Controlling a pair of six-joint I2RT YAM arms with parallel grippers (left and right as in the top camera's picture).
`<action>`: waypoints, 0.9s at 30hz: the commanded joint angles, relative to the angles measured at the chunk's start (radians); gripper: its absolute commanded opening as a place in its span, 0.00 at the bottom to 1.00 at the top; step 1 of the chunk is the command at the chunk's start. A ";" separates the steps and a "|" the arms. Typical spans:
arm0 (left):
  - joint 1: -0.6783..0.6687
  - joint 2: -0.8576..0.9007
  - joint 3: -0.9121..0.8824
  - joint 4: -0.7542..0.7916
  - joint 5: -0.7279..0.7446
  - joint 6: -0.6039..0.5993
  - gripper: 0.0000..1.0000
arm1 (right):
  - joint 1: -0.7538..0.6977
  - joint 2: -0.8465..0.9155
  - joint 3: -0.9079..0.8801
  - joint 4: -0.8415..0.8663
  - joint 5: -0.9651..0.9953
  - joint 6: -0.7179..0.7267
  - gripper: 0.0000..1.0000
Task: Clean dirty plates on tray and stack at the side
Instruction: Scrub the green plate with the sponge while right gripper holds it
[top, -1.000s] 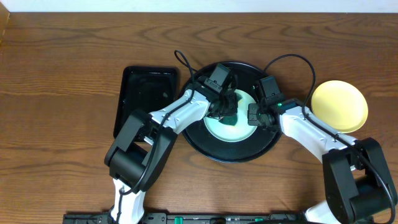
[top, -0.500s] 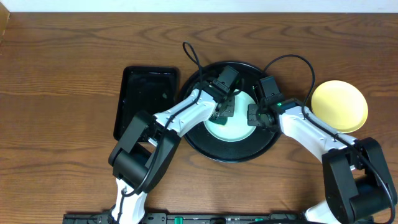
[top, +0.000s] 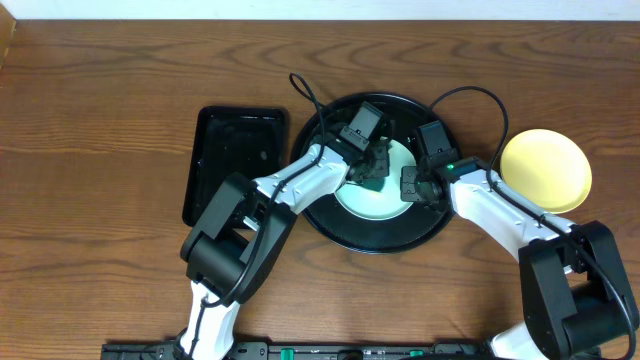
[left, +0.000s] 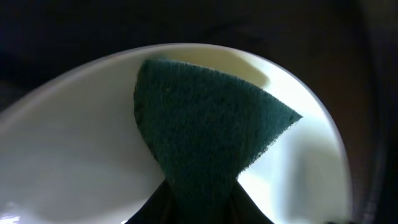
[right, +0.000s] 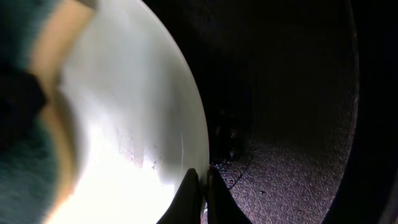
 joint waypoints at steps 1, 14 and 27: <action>-0.041 0.053 -0.023 -0.003 0.136 -0.084 0.08 | -0.002 0.001 0.008 -0.008 0.013 -0.021 0.01; -0.010 0.051 -0.021 -0.104 -0.164 0.237 0.08 | -0.002 0.001 0.008 -0.021 0.013 -0.021 0.01; 0.005 0.051 0.026 -0.294 -0.459 0.332 0.08 | -0.003 0.001 0.008 -0.035 0.017 -0.021 0.01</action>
